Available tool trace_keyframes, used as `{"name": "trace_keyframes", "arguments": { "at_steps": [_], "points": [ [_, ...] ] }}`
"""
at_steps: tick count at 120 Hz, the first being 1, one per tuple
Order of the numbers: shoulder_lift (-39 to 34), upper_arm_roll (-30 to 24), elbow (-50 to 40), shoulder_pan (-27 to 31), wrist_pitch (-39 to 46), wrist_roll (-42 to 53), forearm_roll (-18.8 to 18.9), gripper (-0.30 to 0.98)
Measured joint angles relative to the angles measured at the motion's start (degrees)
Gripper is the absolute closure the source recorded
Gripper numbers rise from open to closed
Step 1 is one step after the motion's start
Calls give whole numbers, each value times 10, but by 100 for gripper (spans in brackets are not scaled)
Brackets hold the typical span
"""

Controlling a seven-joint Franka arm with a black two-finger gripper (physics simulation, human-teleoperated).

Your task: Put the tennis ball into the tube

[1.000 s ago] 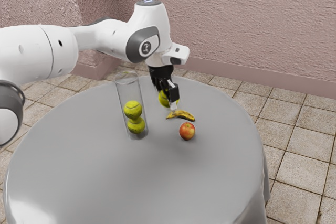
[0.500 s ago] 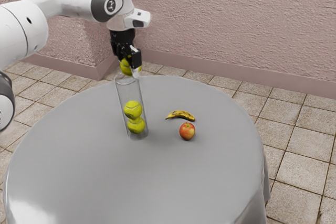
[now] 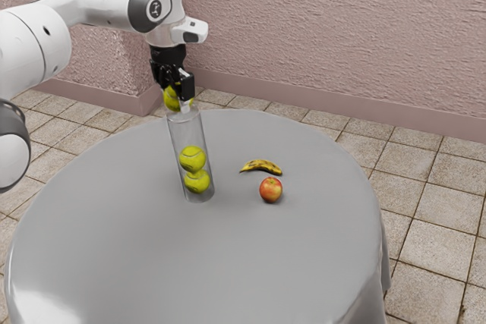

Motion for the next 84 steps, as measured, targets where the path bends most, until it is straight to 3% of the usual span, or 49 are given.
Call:
{"name": "trace_keyframes", "arguments": {
  "at_steps": [19, 46, 73, 84],
  "points": [
    [1, -1, 0, 0, -4, 8, -5, 15],
    [-11, -1, -1, 0, -7, 16, -8, 5],
    [-218, -18, -174, -2, -13, -12, -2, 2],
    [-248, -35, -190, -3, -32, -35, 0, 1]
  ]
}}
